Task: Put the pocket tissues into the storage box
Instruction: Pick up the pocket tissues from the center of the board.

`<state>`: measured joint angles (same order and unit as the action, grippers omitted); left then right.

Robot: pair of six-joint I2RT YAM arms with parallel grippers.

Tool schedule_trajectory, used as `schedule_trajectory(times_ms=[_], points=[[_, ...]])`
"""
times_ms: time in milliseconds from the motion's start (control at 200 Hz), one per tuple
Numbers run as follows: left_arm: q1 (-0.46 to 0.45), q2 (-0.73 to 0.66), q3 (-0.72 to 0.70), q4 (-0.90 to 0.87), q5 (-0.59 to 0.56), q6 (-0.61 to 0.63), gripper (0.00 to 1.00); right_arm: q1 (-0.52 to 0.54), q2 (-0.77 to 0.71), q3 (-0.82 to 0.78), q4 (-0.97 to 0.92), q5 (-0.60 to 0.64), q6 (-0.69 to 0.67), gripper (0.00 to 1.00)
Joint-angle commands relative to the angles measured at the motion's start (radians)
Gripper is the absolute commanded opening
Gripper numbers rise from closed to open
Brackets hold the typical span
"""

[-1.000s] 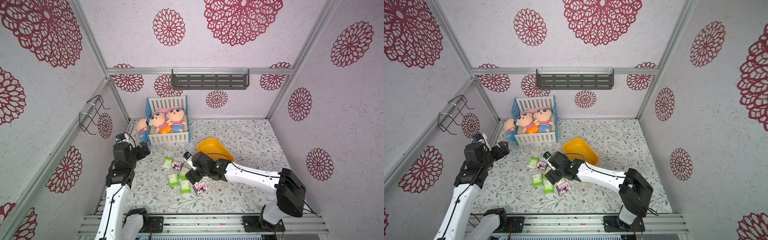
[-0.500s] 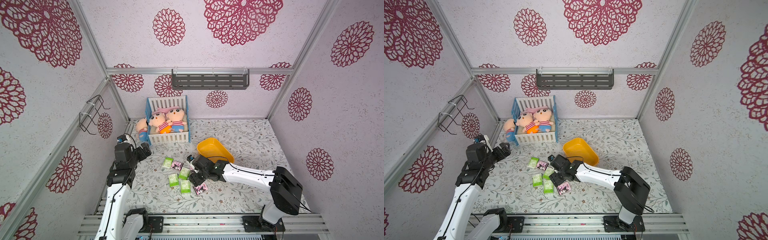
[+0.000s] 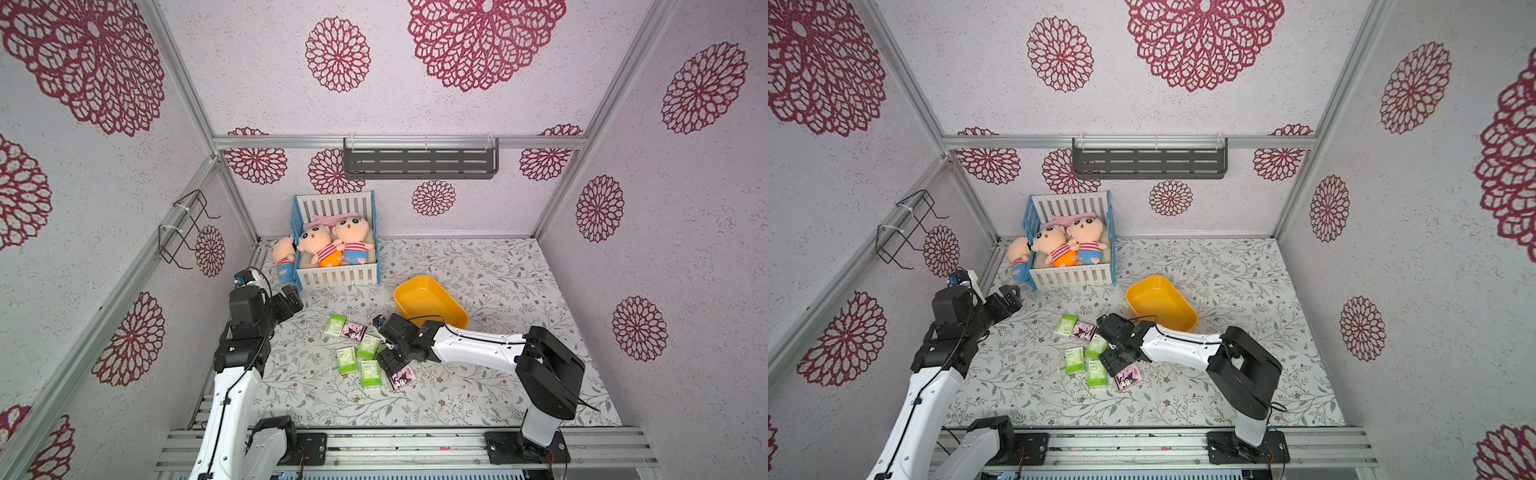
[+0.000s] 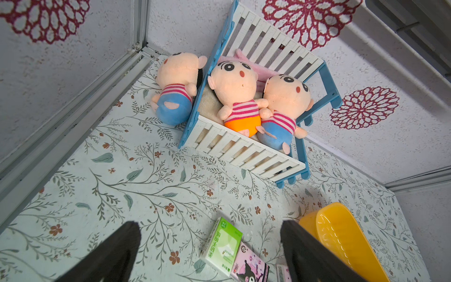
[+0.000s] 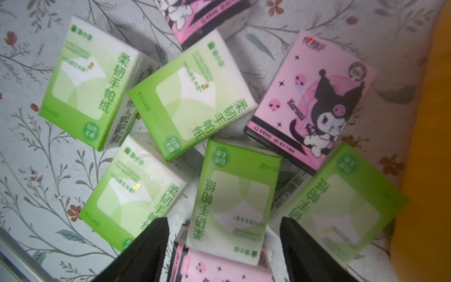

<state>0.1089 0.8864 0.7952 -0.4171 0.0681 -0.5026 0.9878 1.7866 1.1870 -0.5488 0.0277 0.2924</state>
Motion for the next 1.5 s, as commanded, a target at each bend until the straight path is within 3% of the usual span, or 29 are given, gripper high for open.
schedule_trajectory(times_ms=[0,816,1491], points=[[-0.011,-0.005,-0.015,-0.007,0.002,0.004,0.97,-0.003,0.009,0.027,-0.002,0.025,0.011,0.79],[-0.011,-0.012,-0.018,-0.014,-0.016,0.017,0.97,0.006,0.089,0.046,-0.015,0.028,0.004,0.79],[-0.011,-0.020,-0.016,-0.035,-0.025,0.034,0.97,-0.040,0.019,-0.041,-0.004,0.050,-0.019,0.79]])
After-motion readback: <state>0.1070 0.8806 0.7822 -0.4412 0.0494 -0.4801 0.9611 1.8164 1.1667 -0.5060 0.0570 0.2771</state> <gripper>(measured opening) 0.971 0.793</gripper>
